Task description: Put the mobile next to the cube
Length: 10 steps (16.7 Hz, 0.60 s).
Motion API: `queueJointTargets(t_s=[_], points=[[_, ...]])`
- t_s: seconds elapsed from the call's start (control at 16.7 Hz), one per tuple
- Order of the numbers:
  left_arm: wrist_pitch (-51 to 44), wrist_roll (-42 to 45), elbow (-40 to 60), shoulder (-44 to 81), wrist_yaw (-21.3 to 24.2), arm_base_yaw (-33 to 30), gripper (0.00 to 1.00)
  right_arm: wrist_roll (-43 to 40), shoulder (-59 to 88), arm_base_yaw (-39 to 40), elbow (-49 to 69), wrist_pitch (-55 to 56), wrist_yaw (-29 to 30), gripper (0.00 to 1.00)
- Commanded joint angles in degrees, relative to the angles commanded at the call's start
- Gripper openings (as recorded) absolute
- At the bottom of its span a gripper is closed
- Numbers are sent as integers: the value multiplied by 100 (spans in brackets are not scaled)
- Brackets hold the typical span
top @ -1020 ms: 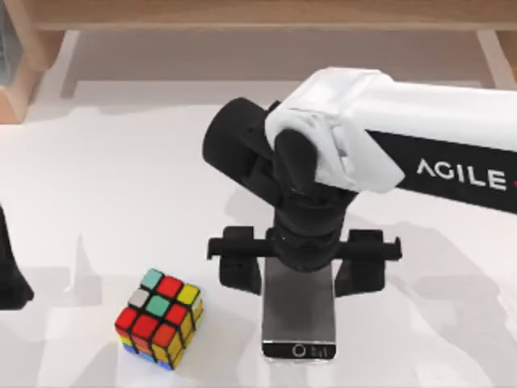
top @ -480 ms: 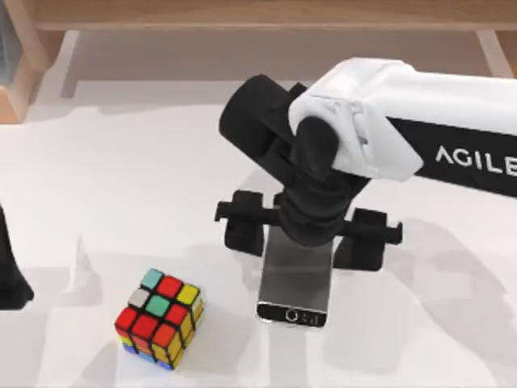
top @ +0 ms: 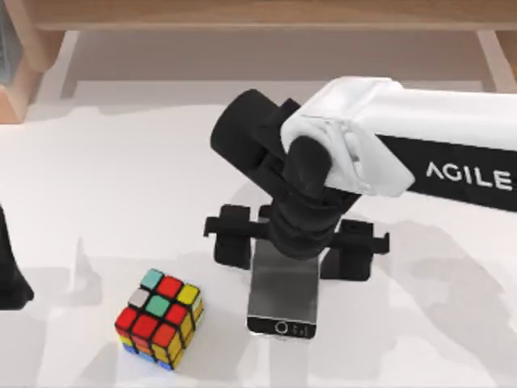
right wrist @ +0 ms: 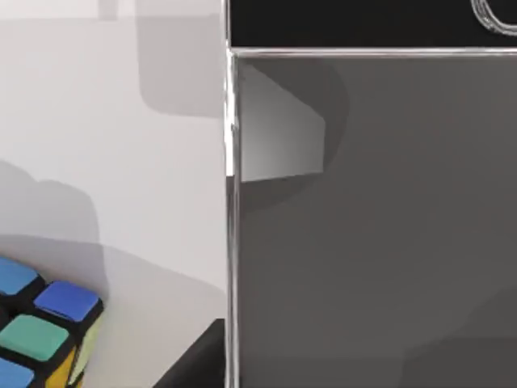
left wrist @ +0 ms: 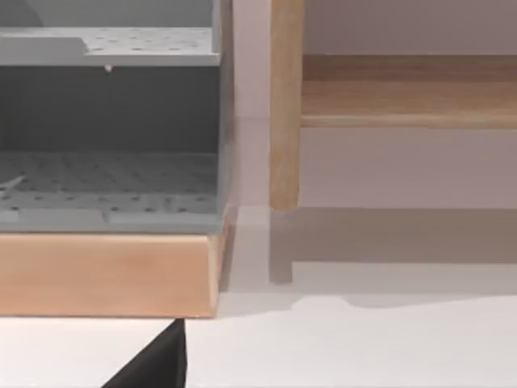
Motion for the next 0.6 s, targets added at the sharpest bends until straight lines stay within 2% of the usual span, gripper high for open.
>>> queueJointTargets(t_s=[0.6], points=[[0, 0, 0, 0, 0, 0, 100, -228, 408, 226, -345, -59, -176, 0]])
